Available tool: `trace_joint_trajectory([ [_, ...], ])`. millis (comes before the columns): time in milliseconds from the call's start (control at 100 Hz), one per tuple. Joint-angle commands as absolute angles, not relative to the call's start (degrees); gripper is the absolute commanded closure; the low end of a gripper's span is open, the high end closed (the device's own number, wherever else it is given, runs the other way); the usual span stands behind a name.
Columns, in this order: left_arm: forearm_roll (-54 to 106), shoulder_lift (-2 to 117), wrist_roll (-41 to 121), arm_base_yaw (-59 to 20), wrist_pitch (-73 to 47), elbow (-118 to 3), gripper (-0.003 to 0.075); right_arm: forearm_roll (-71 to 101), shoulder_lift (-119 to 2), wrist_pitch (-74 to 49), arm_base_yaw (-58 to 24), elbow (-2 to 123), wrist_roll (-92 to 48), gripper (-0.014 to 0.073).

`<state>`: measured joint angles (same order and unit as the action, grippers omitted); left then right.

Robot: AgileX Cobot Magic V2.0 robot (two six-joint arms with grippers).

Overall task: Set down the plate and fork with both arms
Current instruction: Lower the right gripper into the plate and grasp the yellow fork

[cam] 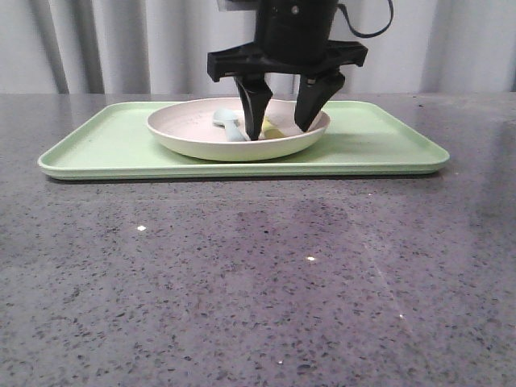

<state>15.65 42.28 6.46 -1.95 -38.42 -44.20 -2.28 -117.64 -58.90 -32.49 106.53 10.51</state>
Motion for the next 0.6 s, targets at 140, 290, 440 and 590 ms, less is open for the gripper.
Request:
trace_joint_trajectory([
  [140, 16.5, 42.1, 6.3, -1.8, -34.8, -45.7, 0.0408, -3.4, -114.9, -57.4, -32.5, 108.4, 10.4, 0.0123],
  [290, 16.5, 42.1, 6.3, -1.8, -34.8, -45.7, 0.0408, -3.4, -115.1, -57.9, -32.5, 108.4, 10.6, 0.0314],
  [440, 16.5, 42.1, 6.3, -1.8, -34.8, -45.7, 0.0408, -3.4, -115.1, -58.0, -32.4, 108.4, 10.7, 0.0528],
  [590, 16.5, 42.1, 6.3, -1.8, -34.8, -45.7, 0.0408, -3.4, -114.9, -57.8, -32.4, 108.5, 10.9, 0.0631],
])
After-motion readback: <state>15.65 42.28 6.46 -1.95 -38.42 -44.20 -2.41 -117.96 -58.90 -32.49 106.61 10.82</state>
